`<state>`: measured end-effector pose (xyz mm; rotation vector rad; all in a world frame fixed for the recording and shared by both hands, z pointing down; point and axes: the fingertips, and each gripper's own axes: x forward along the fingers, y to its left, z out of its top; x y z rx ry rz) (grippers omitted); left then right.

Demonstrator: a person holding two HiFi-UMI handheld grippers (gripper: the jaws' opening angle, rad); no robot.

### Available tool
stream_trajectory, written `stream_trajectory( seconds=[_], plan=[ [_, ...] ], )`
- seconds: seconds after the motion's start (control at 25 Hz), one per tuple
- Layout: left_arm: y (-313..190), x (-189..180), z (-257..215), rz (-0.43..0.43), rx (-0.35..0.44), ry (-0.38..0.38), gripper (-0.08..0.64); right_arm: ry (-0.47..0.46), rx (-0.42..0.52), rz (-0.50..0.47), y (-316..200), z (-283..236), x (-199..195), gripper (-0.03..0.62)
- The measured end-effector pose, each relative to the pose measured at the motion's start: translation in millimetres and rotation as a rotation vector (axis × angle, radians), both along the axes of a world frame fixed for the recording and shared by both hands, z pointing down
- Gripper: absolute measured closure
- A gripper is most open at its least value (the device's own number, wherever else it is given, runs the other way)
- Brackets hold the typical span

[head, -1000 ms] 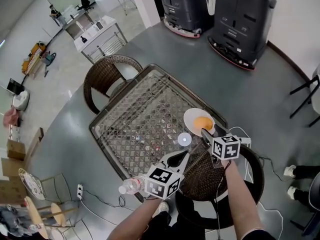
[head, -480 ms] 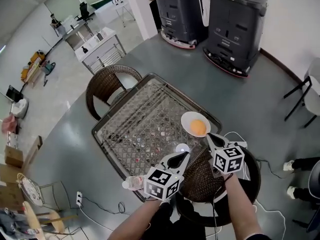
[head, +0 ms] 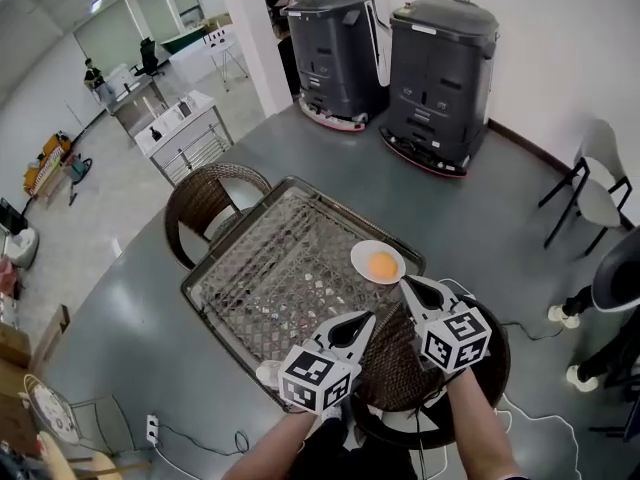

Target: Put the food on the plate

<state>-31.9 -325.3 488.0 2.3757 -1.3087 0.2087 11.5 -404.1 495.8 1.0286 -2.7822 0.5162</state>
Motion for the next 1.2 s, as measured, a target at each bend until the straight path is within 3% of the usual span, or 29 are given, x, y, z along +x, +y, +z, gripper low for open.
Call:
stream_trajectory(
  seconds=[0.52,1.2],
  plan=[
    [24,-23,-73,0.053,0.137,0.045,0.552,-0.038,0.177,0.057,55,-104,-17,0.588],
    [46,-21,-101,0.116,0.193,0.056,0.552,-0.048,0.235,0.074,89,-134,-24,0.588]
  ],
)
